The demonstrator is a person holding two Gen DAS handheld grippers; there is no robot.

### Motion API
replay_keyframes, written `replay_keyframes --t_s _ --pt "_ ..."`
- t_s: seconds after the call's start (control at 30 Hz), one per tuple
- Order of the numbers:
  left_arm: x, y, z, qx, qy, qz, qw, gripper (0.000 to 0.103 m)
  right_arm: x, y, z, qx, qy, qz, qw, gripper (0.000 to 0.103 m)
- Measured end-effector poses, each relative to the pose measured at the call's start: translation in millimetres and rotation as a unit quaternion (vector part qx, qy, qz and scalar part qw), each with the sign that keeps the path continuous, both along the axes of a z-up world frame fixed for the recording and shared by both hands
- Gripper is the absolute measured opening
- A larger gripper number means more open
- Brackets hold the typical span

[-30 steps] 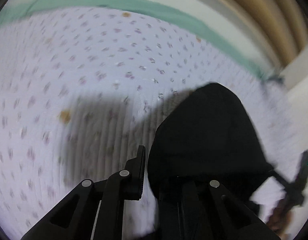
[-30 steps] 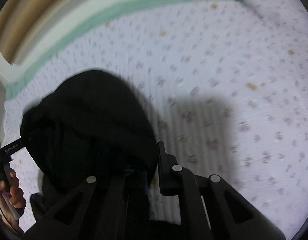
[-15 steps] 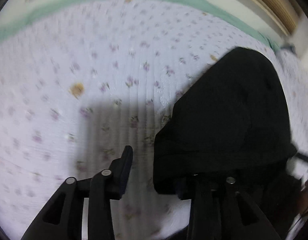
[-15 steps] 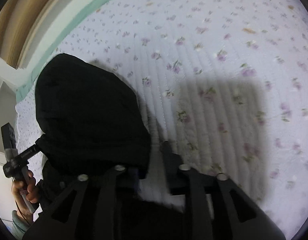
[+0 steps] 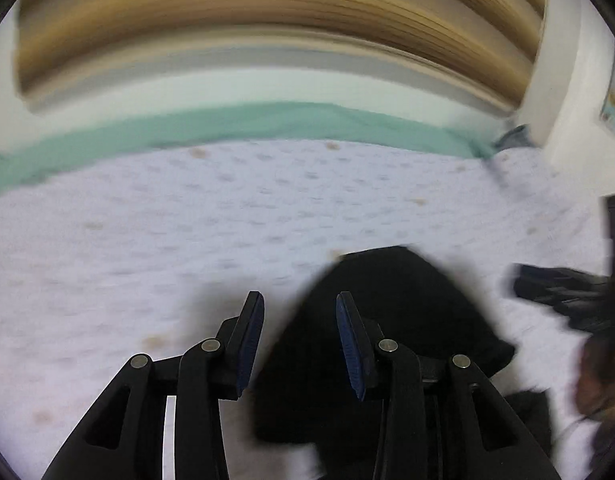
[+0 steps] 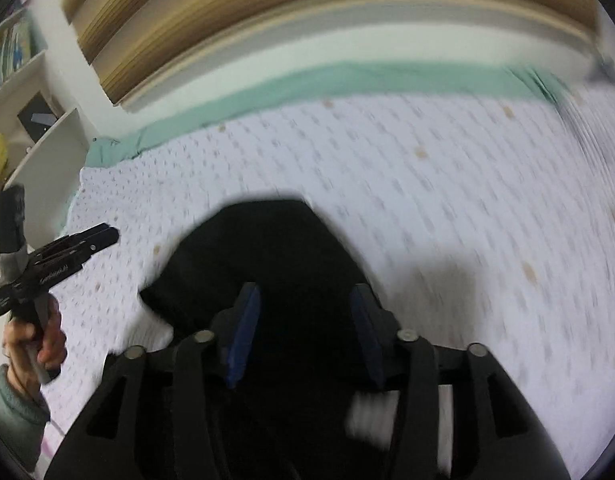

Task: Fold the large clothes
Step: 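Lift the hem with both grippers and fold it toward the hood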

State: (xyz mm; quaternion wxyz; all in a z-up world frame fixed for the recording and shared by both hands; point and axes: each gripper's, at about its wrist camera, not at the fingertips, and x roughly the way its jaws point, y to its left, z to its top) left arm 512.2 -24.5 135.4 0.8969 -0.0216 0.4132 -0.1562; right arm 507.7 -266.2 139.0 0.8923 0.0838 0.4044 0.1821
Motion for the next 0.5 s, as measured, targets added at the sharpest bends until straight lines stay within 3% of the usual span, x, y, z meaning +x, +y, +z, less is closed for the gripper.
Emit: replay_keyframes --t_s 0.07,0.13,0.2,0.27,0.33,0.43,0.5 --pt "26.1 -13.4 -30.8 -0.017 0.050 0.000 0.9986 0.038 33.8 19.2 -11.6 -0.010 0.006 0.011 1.000 0.057" --pt "37.3 -23.9 -59.5 0.003 0.073 0.016 0.9972 0.038 61.7 38.5 -34.2 -0.029 0.019 0.034 0.999 0.056" --pt "46.5 -29.0 -95.8 0.010 0.108 0.022 0.9939 0.038 77.9 52.0 -73.5 -0.075 0.044 0.039 0.995 0.053" --pt "52.7 -26.4 -128.1 0.002 0.146 0.026 0.9889 0.038 79.9 47.0 -112.8 -0.083 0.082 0.041 0.992 0.053" --pt "53.3 -26.7 -133.4 0.004 0.146 0.025 0.9890 0.038 73.3 38.4 -135.9 -0.059 0.073 0.031 0.995 0.053" --pt "48.7 -32.1 -130.9 0.023 0.135 0.017 0.9904 0.038 64.7 31.7 -135.6 -0.048 0.057 0.017 0.997 0.053" --pt "45.4 -29.8 -121.9 0.014 0.129 0.012 0.9915 0.038 62.8 28.8 -134.6 -0.055 0.054 0.016 0.997 0.053"
